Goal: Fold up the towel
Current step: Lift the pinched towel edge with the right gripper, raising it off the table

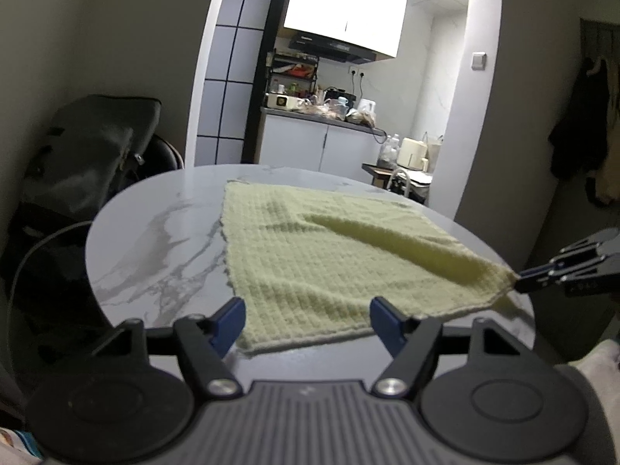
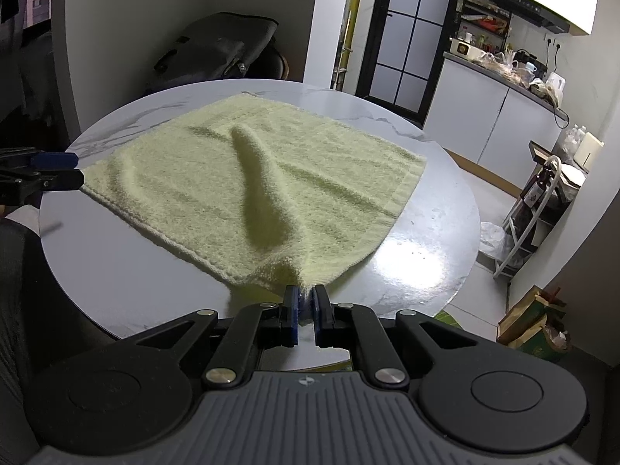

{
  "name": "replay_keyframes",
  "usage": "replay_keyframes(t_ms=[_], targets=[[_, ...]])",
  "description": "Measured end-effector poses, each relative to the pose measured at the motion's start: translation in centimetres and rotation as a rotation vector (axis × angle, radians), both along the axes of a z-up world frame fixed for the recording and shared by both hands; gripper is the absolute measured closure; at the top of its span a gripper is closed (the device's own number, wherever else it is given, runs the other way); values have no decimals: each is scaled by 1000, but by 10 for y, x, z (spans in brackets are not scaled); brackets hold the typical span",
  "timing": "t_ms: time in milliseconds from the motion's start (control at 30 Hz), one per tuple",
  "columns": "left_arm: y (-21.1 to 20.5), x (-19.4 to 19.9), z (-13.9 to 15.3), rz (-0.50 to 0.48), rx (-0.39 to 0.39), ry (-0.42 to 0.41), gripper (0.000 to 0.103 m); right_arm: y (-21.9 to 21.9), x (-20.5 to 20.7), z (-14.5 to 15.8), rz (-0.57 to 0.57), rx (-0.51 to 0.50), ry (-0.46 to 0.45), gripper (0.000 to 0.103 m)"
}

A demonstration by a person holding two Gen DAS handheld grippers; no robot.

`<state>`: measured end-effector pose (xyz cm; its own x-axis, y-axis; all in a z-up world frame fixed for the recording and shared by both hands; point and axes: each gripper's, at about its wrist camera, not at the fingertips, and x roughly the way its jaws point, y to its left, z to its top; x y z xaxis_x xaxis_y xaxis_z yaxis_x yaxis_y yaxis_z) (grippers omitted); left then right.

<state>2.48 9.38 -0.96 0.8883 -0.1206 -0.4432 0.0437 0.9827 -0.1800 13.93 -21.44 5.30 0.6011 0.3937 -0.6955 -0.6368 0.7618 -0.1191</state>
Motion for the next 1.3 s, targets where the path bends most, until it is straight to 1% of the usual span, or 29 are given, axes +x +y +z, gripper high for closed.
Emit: replay_keyframes(t_ms=[300, 467, 633, 1133, 1200, 1300], targets=[[7, 3, -3, -39, -58, 18, 29, 8, -2, 1, -1, -28, -3, 95], [7, 2, -7, -42, -50, 37, 29, 13, -4, 3, -9, -41, -12, 95], [9, -2, -7, -27, -49, 38, 29, 17, -6, 3, -13, -55, -18, 95], [21, -10, -5, 41, -90, 25, 29, 22, -11, 22, -17, -63, -77, 95], [25, -12, -5, 56, -113, 13, 30, 23, -11, 24, -15, -61, -82, 95], [30, -12, -3, 79, -139, 1, 35, 25, -11, 25, -12, -57, -86, 95]])
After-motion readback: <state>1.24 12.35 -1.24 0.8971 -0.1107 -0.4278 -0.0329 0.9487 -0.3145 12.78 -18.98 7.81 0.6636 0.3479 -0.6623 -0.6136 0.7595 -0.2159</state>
